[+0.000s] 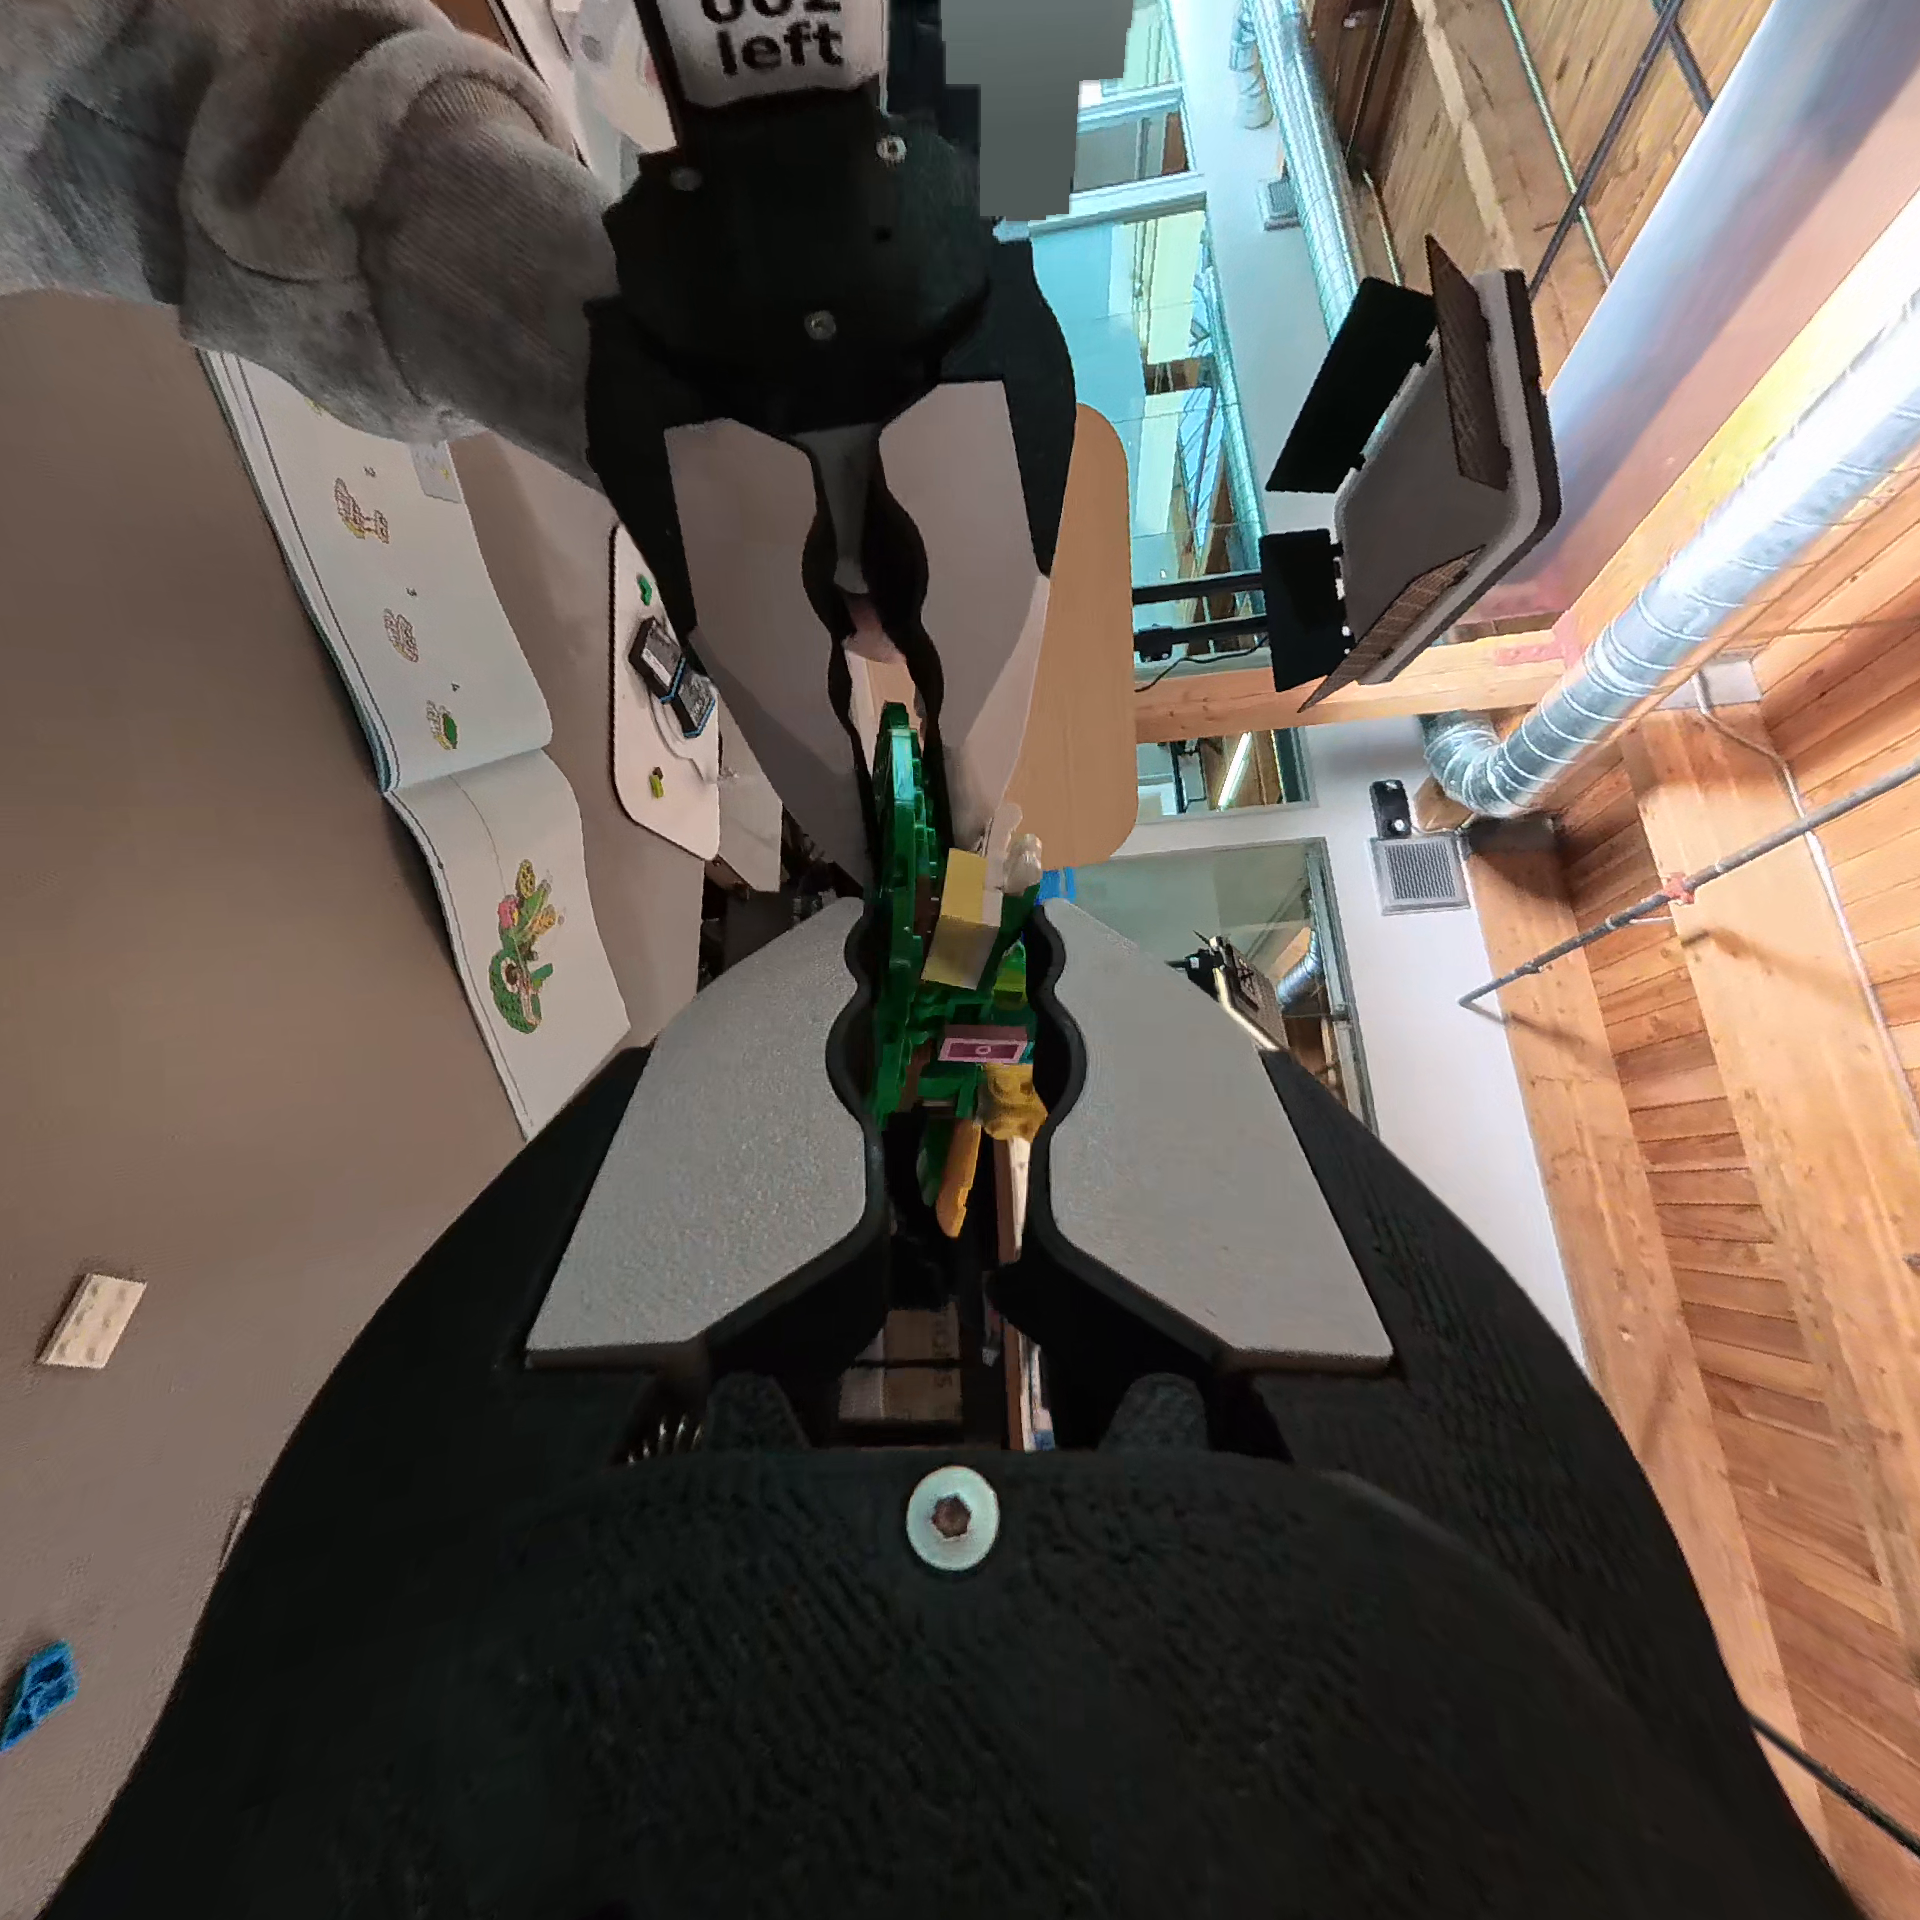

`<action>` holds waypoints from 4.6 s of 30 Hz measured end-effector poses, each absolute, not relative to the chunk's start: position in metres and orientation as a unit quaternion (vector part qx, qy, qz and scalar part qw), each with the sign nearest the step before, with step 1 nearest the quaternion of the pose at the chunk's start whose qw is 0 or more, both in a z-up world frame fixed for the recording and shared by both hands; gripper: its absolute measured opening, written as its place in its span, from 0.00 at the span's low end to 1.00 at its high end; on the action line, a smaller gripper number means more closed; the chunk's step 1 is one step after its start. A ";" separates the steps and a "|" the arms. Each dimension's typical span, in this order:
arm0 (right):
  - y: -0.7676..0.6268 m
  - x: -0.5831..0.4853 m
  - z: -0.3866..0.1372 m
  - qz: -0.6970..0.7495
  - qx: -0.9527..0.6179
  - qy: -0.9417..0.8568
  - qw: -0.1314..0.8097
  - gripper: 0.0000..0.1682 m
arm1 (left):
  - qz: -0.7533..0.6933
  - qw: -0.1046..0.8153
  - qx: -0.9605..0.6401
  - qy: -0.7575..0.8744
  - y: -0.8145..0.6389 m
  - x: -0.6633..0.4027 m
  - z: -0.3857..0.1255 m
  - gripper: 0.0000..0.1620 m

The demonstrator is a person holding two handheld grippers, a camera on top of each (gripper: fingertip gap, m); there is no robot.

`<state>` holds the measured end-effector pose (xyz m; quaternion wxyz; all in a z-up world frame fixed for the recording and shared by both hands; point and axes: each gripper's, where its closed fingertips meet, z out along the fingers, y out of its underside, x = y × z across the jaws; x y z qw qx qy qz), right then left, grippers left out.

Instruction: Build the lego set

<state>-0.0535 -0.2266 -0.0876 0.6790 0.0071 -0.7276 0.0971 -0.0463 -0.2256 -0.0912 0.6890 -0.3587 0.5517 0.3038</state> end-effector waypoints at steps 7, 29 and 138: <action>-0.238 -0.046 -0.090 0.122 0.048 -0.732 0.669 0.15 | 0.248 0.699 -0.358 0.567 -0.234 -0.039 -0.094 0.07; -0.236 -0.048 -0.080 0.132 0.028 -0.709 0.693 0.14 | 0.247 0.737 -0.315 0.545 -0.244 -0.042 -0.081 0.06; -0.185 -0.059 -0.104 0.037 0.048 -0.659 0.750 0.14 | 0.386 0.648 -0.375 0.539 -0.189 -0.050 -0.111 0.04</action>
